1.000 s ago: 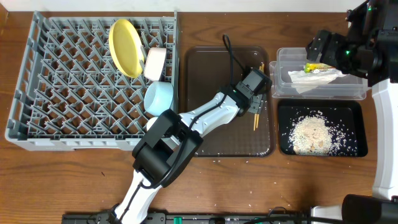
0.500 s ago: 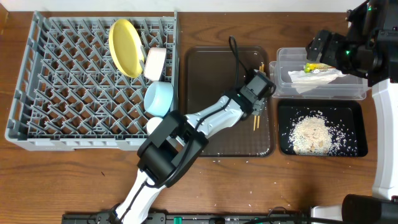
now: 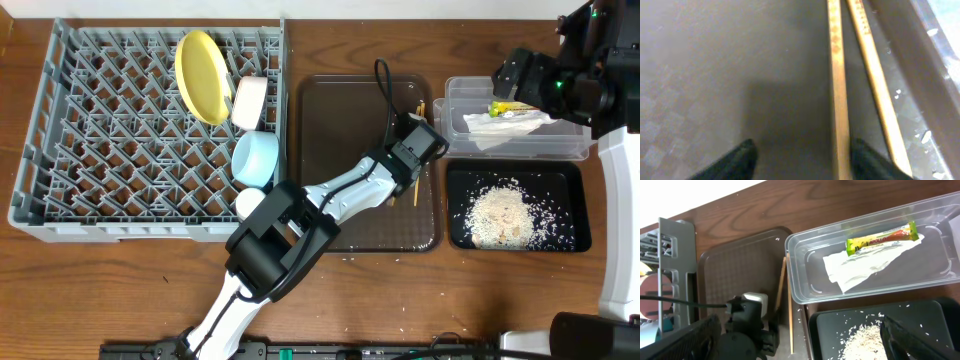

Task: Sort waste into correct bins and load items into the dishwasher
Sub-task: 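Close the left gripper on the chopsticks and lift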

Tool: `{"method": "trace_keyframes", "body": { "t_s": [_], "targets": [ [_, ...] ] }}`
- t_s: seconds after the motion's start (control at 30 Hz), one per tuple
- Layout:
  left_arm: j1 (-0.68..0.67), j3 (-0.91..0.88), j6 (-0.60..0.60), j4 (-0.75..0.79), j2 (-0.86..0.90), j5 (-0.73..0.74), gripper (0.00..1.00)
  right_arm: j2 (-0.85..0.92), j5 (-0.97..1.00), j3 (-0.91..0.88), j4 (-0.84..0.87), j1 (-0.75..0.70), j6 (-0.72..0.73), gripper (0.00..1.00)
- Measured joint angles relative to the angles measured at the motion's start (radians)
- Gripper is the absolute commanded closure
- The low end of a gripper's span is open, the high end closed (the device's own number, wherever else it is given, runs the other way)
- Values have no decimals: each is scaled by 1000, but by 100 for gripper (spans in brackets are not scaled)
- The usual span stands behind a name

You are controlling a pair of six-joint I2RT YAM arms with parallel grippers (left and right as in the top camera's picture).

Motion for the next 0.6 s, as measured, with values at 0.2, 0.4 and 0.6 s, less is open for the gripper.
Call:
{"method": "trace_keyframes", "body": {
  "t_s": [0.2, 0.4, 0.6],
  "targets": [
    [0, 29, 3, -82, 0, 5, 75, 0, 0, 0, 0, 0, 0, 1],
    [1, 44, 0, -113, 0, 87, 92, 0, 0, 0, 0, 0, 0, 1],
    [7, 98, 3, -217, 2, 130, 92, 0, 0, 0, 0, 0, 0, 1]
  ]
}}
